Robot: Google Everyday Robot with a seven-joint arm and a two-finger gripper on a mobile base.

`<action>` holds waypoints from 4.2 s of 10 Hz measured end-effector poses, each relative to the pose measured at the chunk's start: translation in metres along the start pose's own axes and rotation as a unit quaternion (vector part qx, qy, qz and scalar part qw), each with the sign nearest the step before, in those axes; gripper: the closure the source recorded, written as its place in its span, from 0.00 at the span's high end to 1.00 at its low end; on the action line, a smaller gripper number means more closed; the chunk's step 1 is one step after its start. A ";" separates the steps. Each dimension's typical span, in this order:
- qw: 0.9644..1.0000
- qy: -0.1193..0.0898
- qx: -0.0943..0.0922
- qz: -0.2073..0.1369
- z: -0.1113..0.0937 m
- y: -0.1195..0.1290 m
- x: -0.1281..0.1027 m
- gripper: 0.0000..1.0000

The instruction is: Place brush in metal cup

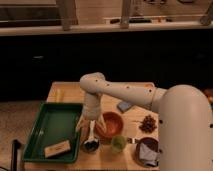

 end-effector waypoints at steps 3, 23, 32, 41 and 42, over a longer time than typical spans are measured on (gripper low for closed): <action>1.000 0.007 0.004 -0.001 0.000 0.001 0.000 0.80; 0.999 0.029 0.017 -0.003 -0.007 0.003 -0.004 0.80; 0.999 0.029 0.017 -0.003 -0.007 0.003 -0.004 0.80; 0.999 0.029 0.017 -0.004 -0.007 0.002 -0.005 0.80; 0.999 0.029 0.017 -0.004 -0.007 0.002 -0.005 0.80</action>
